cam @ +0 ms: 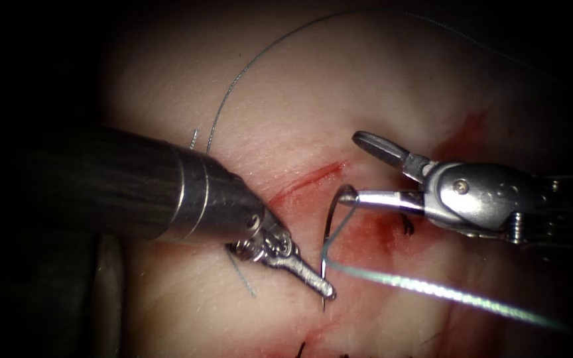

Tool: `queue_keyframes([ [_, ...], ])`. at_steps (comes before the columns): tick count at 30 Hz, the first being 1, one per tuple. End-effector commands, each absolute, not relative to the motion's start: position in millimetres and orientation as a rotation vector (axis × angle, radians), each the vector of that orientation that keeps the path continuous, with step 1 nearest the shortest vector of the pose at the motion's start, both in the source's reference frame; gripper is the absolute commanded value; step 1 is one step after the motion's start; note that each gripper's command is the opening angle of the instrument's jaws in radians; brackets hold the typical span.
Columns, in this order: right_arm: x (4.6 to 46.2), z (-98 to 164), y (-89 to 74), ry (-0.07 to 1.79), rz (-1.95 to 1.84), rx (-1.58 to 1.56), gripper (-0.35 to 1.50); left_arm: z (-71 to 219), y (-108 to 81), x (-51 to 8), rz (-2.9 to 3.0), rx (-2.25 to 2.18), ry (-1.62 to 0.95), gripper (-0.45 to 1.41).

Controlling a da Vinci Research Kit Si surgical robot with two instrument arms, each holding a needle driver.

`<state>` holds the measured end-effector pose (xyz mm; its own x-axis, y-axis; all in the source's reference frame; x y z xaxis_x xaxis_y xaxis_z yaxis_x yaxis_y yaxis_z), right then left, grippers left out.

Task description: Wound Closure

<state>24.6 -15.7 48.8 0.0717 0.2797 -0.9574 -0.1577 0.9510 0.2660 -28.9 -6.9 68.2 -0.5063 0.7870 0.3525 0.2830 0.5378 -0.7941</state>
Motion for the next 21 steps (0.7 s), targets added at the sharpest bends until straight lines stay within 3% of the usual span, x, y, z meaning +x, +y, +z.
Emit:
queue_keyframes([
  [1,25.7,48.8,-15.8,1.466,0.328,0.102,0.44,68.8,-6.9,-29.3,0.879,-0.864,-2.046,-0.45],
  [13,26.1,48.3,-16.1,1.468,0.326,0.105,0.29,69.0,-6.9,-29.4,0.867,-0.868,-2.04,-0.45],
  [16,26.2,48.4,-16.1,1.467,0.327,0.104,0.09,69.0,-6.9,-29.4,0.867,-0.867,-2.041,-0.45],
  [18,26.4,48.3,-16.2,1.466,0.329,0.102,-0.35,68.9,-6.9,-29.4,0.868,-0.867,-2.041,-0.45],
  [21,26.5,48.1,-16.2,1.464,0.324,0.099,-0.35,68.9,-6.9,-29.4,0.868,-0.865,-2.043,-0.45],
])
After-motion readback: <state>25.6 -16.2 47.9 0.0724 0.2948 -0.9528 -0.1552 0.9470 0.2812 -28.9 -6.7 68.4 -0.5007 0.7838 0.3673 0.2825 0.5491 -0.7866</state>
